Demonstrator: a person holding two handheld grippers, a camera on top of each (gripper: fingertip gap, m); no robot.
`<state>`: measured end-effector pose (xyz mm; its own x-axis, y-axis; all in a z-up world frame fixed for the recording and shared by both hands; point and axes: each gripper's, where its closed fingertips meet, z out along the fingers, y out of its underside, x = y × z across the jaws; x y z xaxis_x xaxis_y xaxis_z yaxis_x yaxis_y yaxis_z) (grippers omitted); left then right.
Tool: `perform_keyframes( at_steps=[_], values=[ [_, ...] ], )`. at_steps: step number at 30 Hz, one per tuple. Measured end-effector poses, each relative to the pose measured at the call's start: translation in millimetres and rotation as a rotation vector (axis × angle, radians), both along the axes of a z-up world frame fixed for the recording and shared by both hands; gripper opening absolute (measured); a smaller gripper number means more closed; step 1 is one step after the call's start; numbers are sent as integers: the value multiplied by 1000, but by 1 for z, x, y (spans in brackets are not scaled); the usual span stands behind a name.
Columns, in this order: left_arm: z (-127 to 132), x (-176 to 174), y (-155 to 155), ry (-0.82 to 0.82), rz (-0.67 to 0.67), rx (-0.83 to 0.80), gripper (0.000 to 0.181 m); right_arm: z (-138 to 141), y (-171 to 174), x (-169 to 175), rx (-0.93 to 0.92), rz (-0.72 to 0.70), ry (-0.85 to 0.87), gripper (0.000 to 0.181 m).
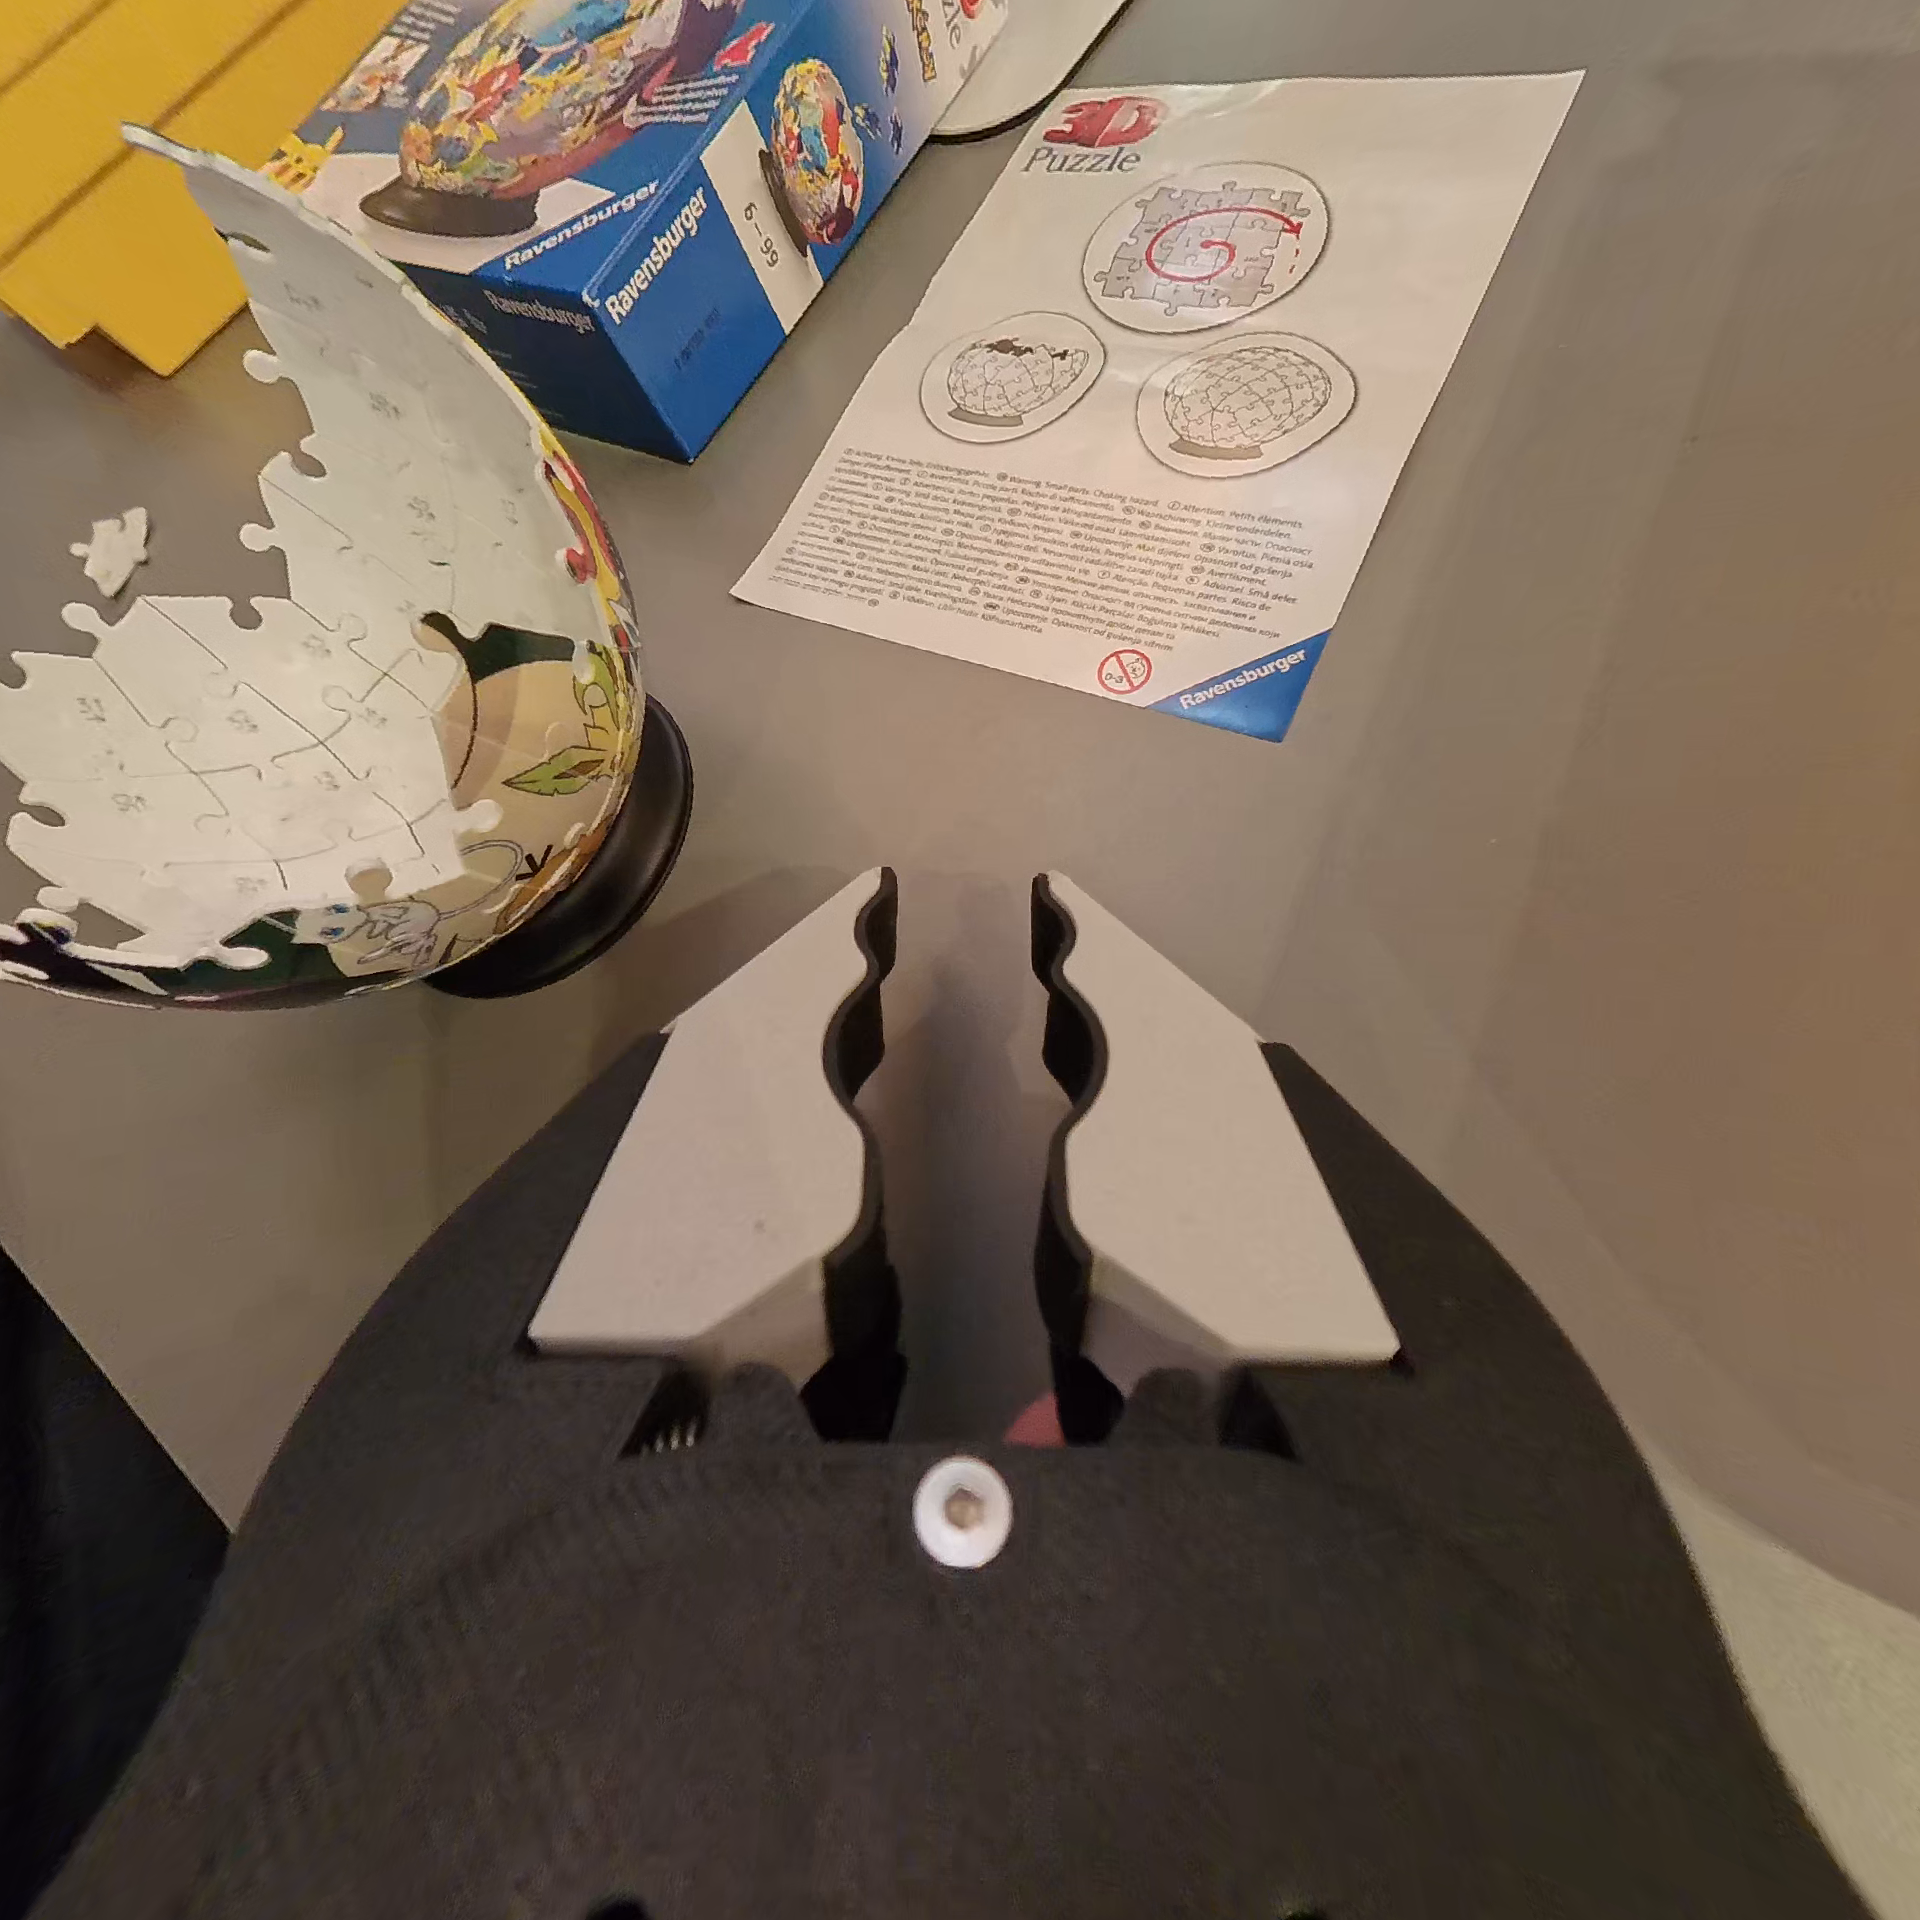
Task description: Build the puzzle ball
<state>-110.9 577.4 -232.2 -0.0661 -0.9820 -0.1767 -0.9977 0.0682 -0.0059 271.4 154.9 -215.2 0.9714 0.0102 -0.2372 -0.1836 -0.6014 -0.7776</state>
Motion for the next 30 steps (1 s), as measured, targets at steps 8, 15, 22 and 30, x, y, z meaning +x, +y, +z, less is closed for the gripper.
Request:
perform_keyframes(
  at_steps=[8,15,22,30],
  values=[
    [-3,3,5,55,-42,-20,0,3,0,0,15,4,20,25],
    [4,-1,2,14,-23,-3,0,4,0,0,23,6,36,25],
    [-1,6,10,78,-123,27,26,4,0,-1,21,11,32,25],
    [-3,6,11,153,-199,-145,14,3,0,-1,18,13,35,25]
  ],
)
